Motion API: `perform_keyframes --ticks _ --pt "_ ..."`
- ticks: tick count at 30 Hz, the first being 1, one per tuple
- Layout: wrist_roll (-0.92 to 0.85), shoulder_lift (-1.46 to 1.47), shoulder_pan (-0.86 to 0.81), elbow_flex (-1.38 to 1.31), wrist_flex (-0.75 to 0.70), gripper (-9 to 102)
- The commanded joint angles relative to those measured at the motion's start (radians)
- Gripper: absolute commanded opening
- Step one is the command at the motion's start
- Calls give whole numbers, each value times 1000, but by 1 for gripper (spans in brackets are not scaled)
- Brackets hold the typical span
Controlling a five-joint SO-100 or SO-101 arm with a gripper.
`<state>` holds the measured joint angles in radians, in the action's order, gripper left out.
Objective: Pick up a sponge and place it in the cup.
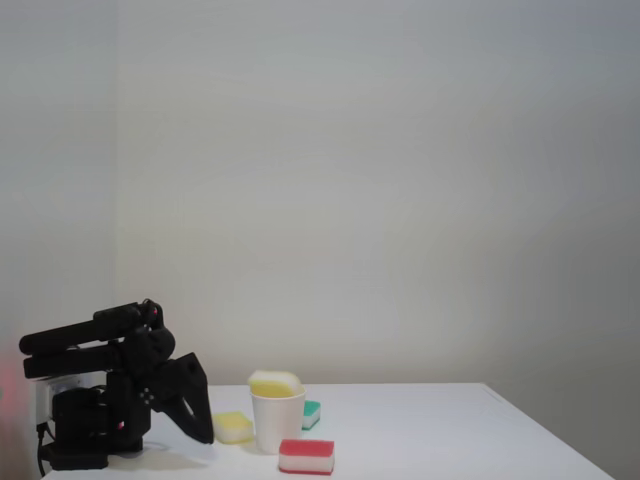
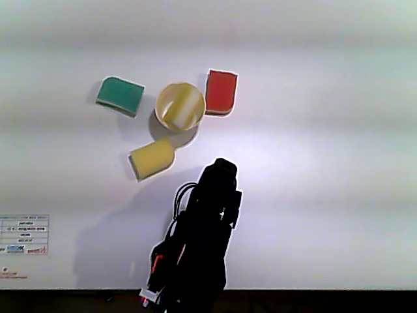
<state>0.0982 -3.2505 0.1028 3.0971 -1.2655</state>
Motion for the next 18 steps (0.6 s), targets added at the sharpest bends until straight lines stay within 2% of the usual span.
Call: perform_keyframes --ticks 1,18 --pt "20 -6 21 -6 -109 0" --pt "15 -5 170 -6 -112 0"
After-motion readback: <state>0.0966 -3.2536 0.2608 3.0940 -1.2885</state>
